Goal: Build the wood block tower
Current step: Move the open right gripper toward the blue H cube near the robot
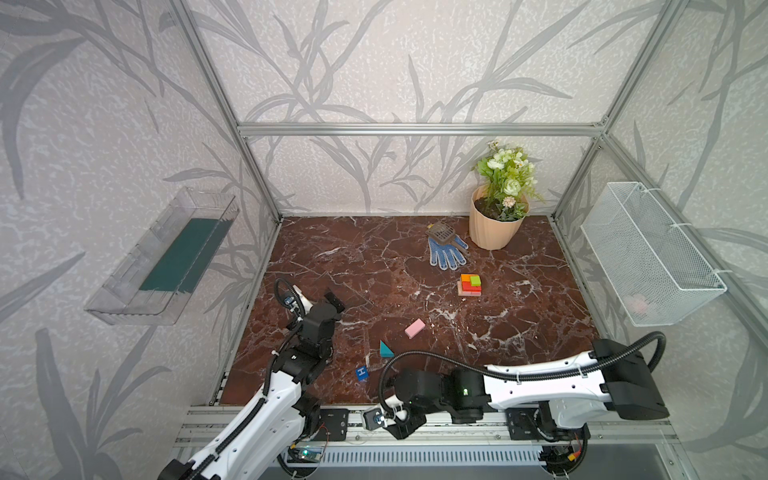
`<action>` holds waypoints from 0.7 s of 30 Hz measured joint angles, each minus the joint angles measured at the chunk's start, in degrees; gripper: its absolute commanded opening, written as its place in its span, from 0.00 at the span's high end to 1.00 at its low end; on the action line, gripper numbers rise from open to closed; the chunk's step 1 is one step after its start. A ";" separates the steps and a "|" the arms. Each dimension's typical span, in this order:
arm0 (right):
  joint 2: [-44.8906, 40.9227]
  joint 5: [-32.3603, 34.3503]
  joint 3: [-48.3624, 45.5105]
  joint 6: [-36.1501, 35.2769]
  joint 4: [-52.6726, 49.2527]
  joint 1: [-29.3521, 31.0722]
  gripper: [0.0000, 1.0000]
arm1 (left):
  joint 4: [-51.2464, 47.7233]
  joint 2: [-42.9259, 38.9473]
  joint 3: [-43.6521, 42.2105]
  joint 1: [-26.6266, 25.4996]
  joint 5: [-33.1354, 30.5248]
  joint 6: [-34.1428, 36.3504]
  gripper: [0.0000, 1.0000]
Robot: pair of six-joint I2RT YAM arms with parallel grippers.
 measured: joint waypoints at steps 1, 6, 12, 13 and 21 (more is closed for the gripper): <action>1.31 0.15 1.62 -2.03 -0.94 -1.14 0.26 | 0.28 0.00 -0.17 0.07 0.09 0.55 0.00; 12.35 -0.72 12.76 -7.23 -8.37 -5.18 0.36 | 1.38 0.07 -0.20 0.72 2.05 3.10 0.00; 23.26 -2.19 19.87 -12.28 -14.23 -6.29 0.34 | 1.64 0.09 -0.20 1.40 3.08 3.89 0.00; 24.85 -2.51 21.16 -12.81 -15.15 -6.29 0.34 | 1.64 0.09 -0.20 1.46 3.15 3.89 0.01; 30.40 -5.99 29.27 -14.82 -20.35 -8.13 0.35 | 2.21 0.00 -0.20 1.73 3.76 3.85 0.00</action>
